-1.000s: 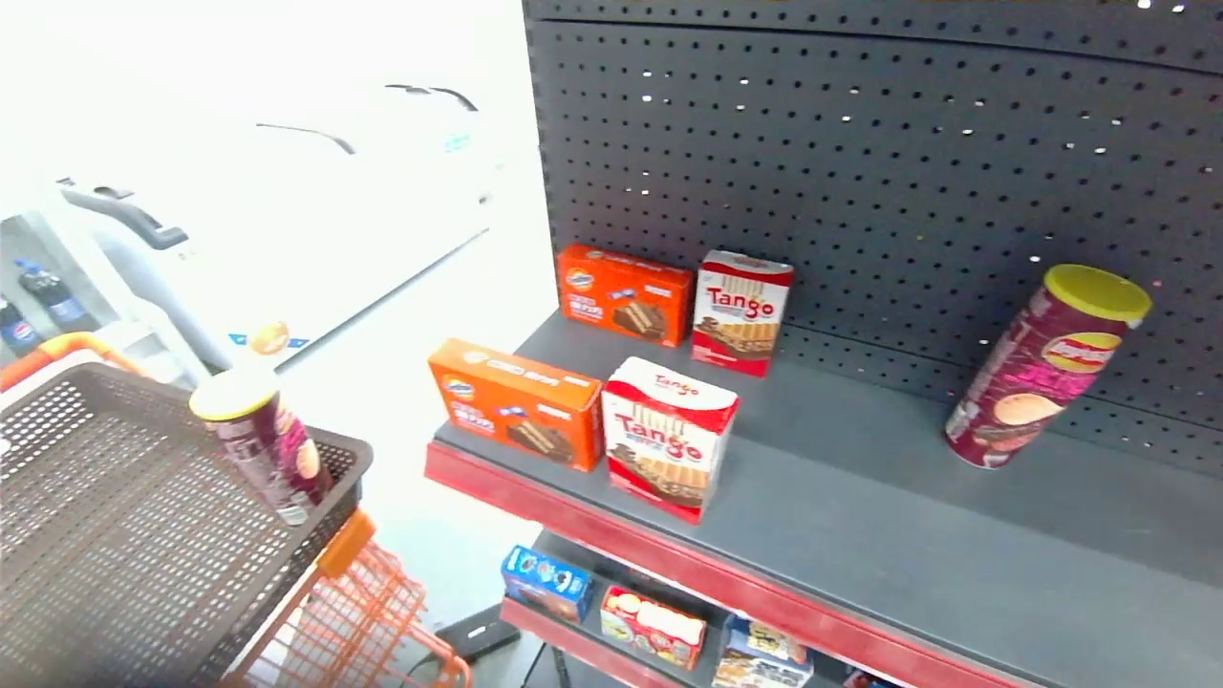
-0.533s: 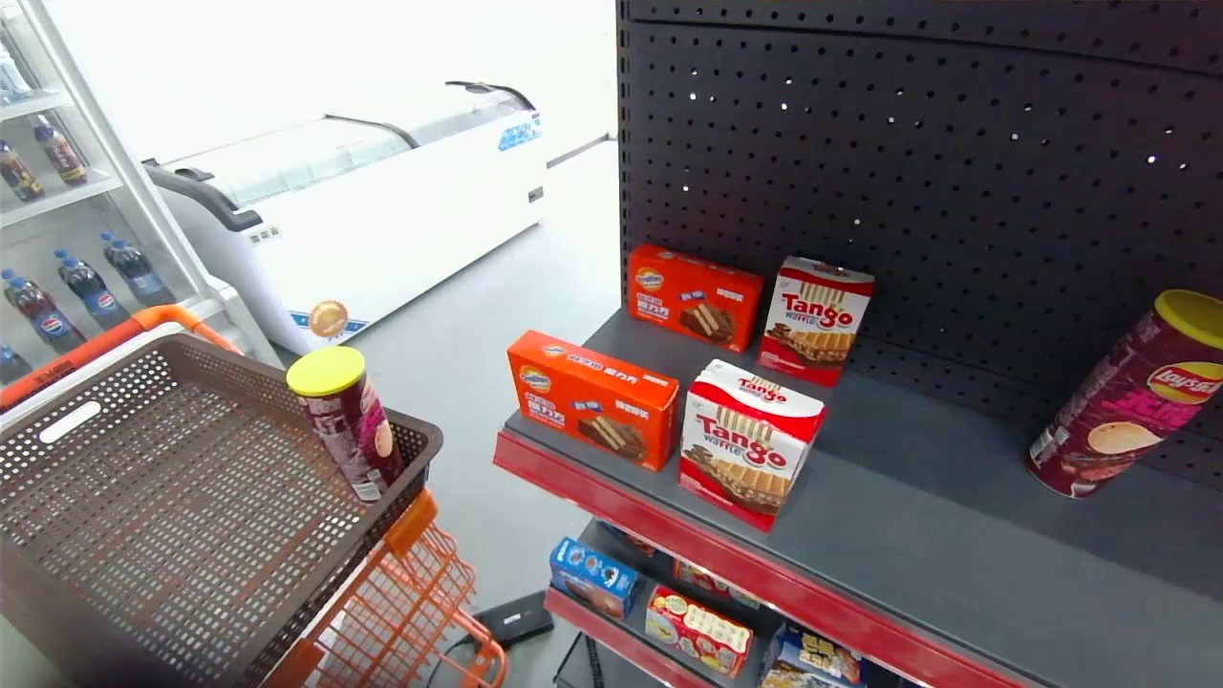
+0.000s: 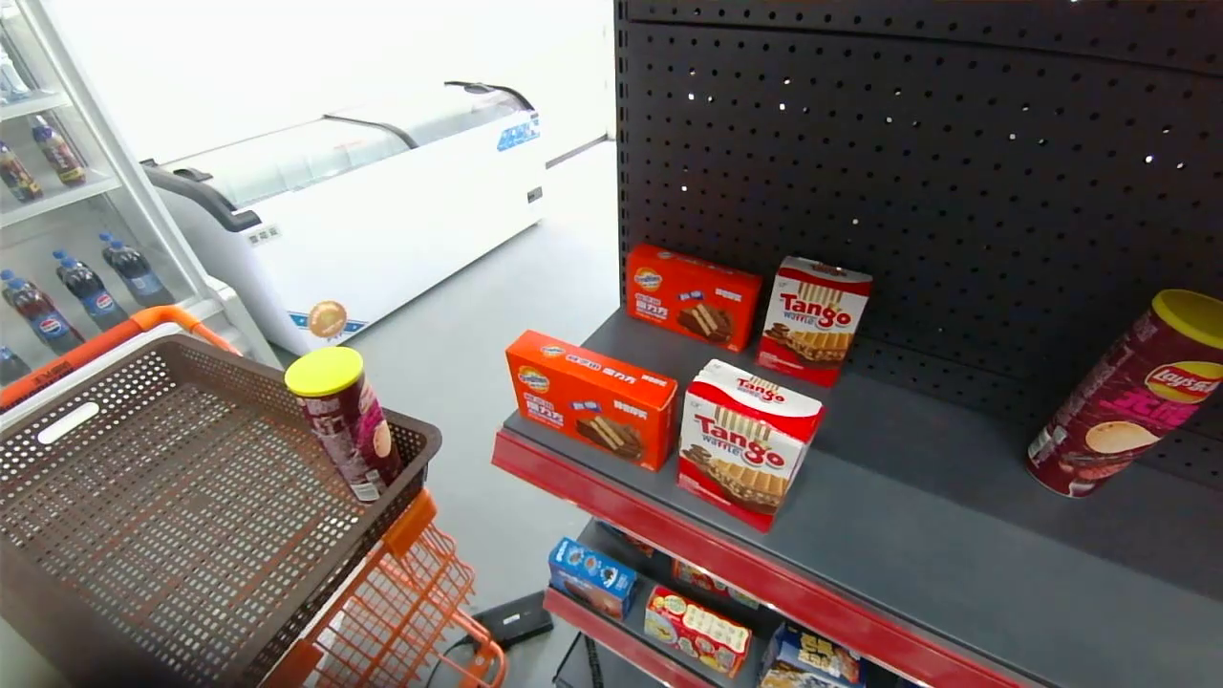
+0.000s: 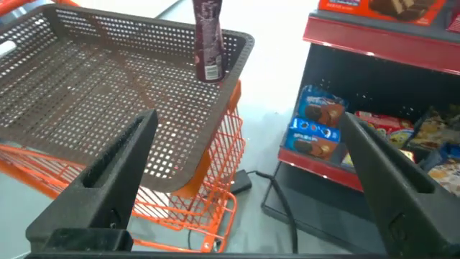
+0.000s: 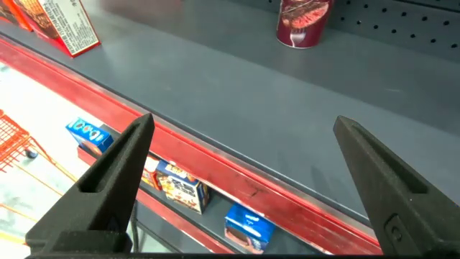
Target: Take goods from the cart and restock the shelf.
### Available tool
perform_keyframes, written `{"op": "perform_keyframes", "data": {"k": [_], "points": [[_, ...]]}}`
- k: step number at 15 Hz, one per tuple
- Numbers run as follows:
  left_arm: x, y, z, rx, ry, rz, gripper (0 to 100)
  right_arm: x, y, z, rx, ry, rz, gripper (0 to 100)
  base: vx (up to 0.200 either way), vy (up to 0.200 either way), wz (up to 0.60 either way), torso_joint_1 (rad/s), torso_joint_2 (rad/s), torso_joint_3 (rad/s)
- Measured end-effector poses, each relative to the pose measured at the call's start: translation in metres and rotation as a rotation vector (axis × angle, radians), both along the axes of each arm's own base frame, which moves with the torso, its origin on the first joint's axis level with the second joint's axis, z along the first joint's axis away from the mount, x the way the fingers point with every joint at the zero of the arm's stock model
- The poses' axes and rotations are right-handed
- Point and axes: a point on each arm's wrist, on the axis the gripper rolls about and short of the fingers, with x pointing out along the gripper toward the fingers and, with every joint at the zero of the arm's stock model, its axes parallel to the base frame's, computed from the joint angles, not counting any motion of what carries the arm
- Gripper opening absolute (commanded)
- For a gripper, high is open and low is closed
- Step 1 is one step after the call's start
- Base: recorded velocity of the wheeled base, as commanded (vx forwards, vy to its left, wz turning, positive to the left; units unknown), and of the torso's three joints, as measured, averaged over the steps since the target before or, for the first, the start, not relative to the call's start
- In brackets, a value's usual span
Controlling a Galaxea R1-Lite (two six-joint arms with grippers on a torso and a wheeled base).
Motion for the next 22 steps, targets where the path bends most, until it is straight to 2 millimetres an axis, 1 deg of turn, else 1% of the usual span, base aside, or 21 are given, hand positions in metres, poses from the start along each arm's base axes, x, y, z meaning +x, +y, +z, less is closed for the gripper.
{"op": "perform_keyframes", "data": {"k": [2,3,5,7,8,11,13,16,19,22], "points": [[0.007,0.0,0.017,-0.003,0.05,-0.023,100,0.0,0.0,0.0,0.0,0.0,0.0,100,0.0,0.0,0.0,0.0,0.0,0.0],[0.014,0.0,0.027,-0.009,0.084,-0.031,100,0.0,0.0,0.0,0.0,0.0,0.0,100,0.0,0.0,0.0,0.0,0.0,0.0],[0.034,-0.001,0.05,-0.041,0.141,-0.036,100,0.0,0.0,0.0,0.0,0.0,0.0,100,0.0,0.0,0.0,0.0,0.0,0.0],[0.064,-0.001,0.071,-0.071,0.192,-0.015,100,0.0,0.0,0.0,0.0,0.0,0.0,100,0.0,0.0,0.0,0.0,0.0,0.0],[0.081,-0.001,0.077,-0.077,0.21,-0.001,100,0.0,0.0,0.0,0.0,0.0,0.0,100,0.0,0.0,0.0,0.0,0.0,0.0],[0.137,0.004,0.087,-0.07,0.221,0.044,100,0.0,0.0,0.0,0.0,0.0,0.0,100,0.0,0.0,0.0,0.0,0.0,0.0],[0.178,0.01,0.083,-0.047,0.2,0.07,100,0.0,0.0,0.0,0.0,0.0,0.0,100,0.0,0.0,0.0,0.0,0.0,0.0],[0.227,0.019,0.068,0.009,0.146,0.085,100,0.0,0.0,0.0,0.0,0.0,0.0,100,0.0,0.0,0.0,0.0,0.0,0.0],[0.259,0.024,0.045,0.127,0.131,0.089,100,0.0,0.0,0.0,0.0,0.0,0.0,100,0.0,0.0,0.0,0.0,0.0,0.0],[0.279,0.027,0.023,0.157,0.145,0.089,100,0.0,0.0,0.0,0.0,0.0,0.0,100,0.0,0.0,0.0,0.0,0.0,0.0]]}}
